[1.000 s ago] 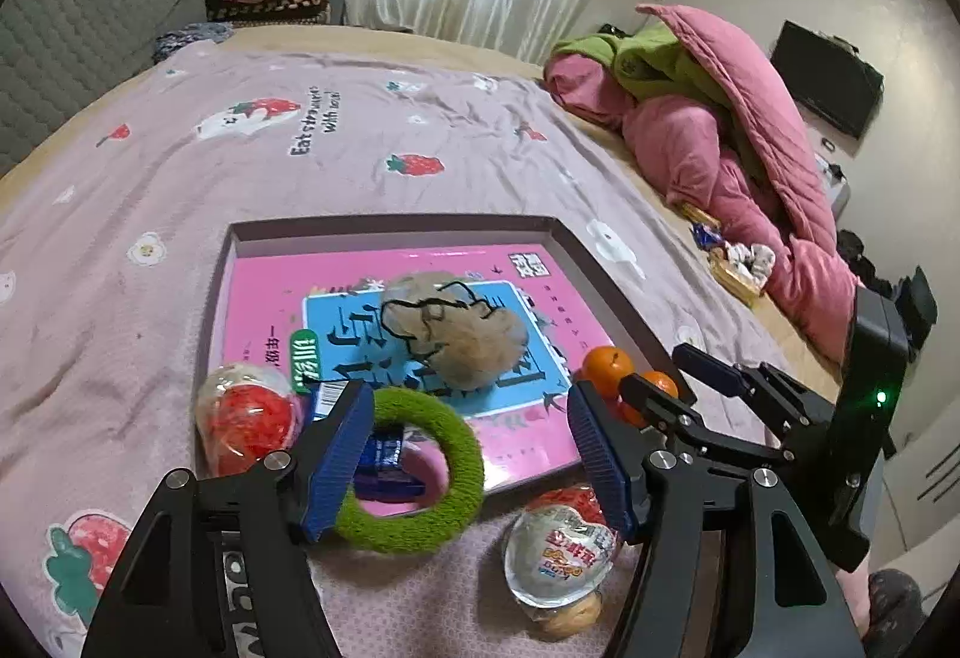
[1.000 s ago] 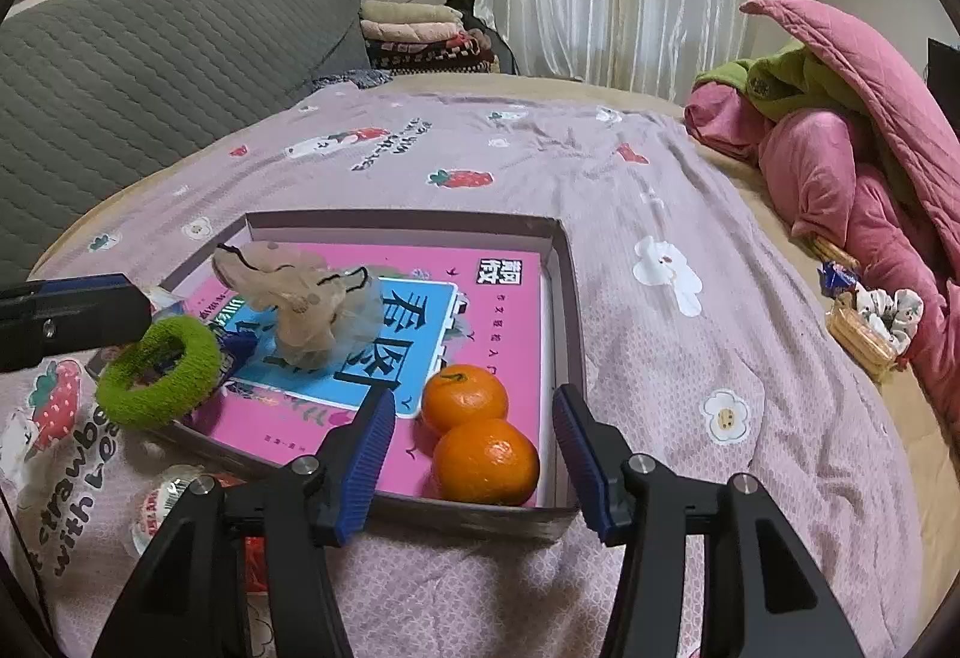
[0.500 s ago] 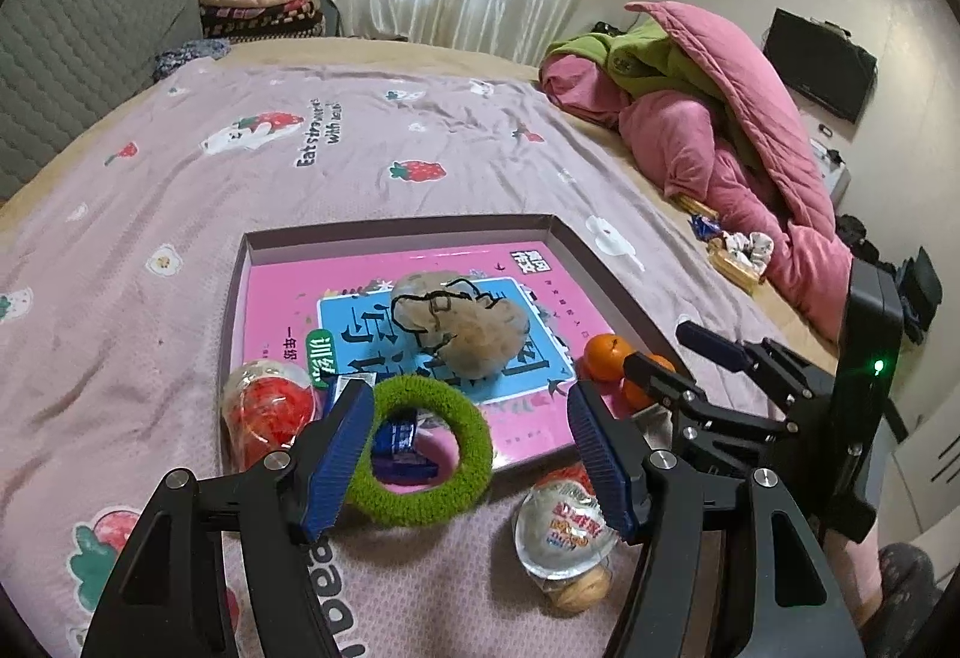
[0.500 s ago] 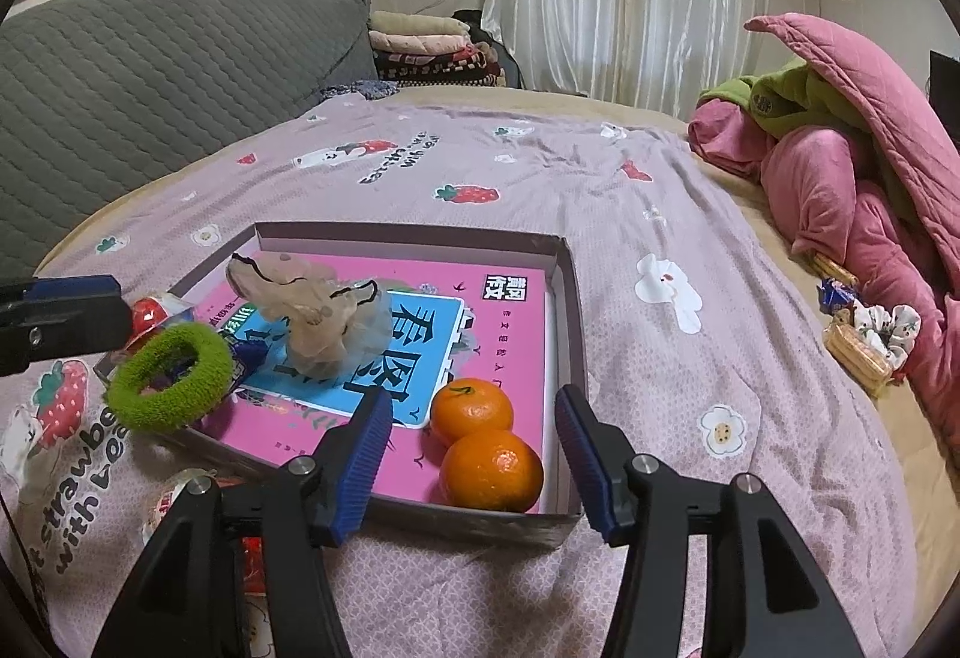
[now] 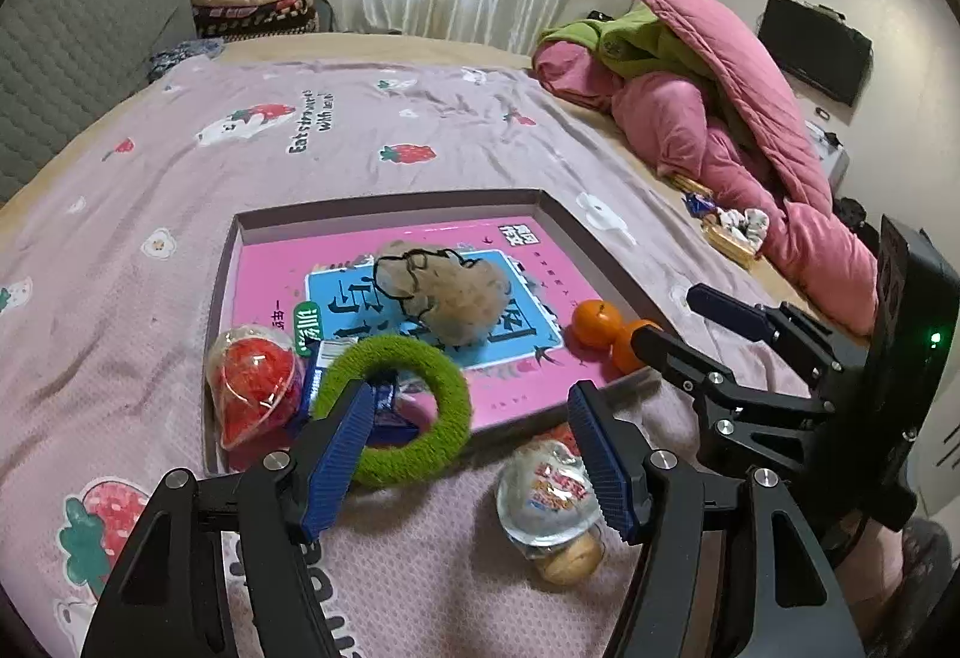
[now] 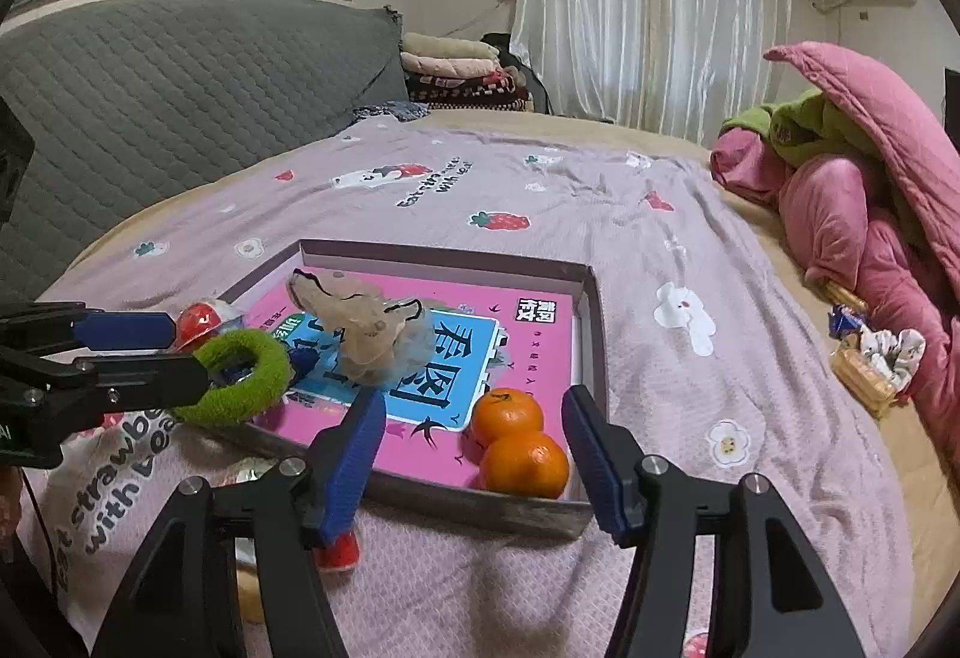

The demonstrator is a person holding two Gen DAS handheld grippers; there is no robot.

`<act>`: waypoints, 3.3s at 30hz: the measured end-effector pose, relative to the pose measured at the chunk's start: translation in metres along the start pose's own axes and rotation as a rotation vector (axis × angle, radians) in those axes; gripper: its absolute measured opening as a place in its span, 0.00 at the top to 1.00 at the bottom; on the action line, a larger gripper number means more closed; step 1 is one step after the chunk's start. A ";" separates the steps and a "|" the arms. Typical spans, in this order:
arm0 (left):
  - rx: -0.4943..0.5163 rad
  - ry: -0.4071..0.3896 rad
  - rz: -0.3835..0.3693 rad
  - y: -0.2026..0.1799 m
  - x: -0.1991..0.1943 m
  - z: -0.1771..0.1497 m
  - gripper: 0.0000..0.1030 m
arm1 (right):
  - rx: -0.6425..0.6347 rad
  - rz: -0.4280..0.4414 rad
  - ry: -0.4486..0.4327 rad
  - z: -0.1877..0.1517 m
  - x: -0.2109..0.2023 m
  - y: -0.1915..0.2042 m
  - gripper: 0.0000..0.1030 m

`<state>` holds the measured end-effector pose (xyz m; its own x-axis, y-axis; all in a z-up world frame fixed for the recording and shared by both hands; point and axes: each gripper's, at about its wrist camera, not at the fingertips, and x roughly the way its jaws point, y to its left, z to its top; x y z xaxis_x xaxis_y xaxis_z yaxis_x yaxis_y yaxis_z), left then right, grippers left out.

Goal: Organize objects

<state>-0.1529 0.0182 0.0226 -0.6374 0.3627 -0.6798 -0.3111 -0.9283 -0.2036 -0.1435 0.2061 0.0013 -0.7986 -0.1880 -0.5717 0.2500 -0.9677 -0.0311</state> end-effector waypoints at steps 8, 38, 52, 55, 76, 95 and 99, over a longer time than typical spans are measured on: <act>0.034 0.013 0.014 -0.008 -0.002 -0.014 0.33 | -0.023 -0.001 -0.002 -0.007 -0.012 -0.004 0.41; 0.125 0.077 0.012 -0.027 -0.001 -0.049 0.33 | -0.169 0.093 0.083 -0.047 -0.022 0.027 0.41; 0.119 0.096 0.005 -0.027 0.003 -0.053 0.33 | -0.164 0.162 0.119 -0.062 -0.026 0.032 0.41; 0.121 0.099 0.005 -0.028 0.004 -0.053 0.33 | -0.164 0.175 0.122 -0.064 -0.027 0.034 0.41; 0.109 0.135 -0.015 -0.037 0.022 -0.054 0.33 | -0.188 0.245 0.138 -0.075 -0.025 0.061 0.41; 0.084 0.173 -0.020 -0.043 0.050 -0.048 0.33 | -0.129 0.250 0.165 -0.075 -0.004 0.072 0.41; 0.080 0.176 -0.017 -0.044 0.053 -0.047 0.33 | -0.130 0.247 0.157 -0.075 -0.001 0.077 0.42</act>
<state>-0.1403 0.0743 -0.0380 -0.5009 0.3516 -0.7909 -0.3804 -0.9102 -0.1638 -0.0822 0.1448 -0.0622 -0.6136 -0.3762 -0.6942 0.5015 -0.8648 0.0254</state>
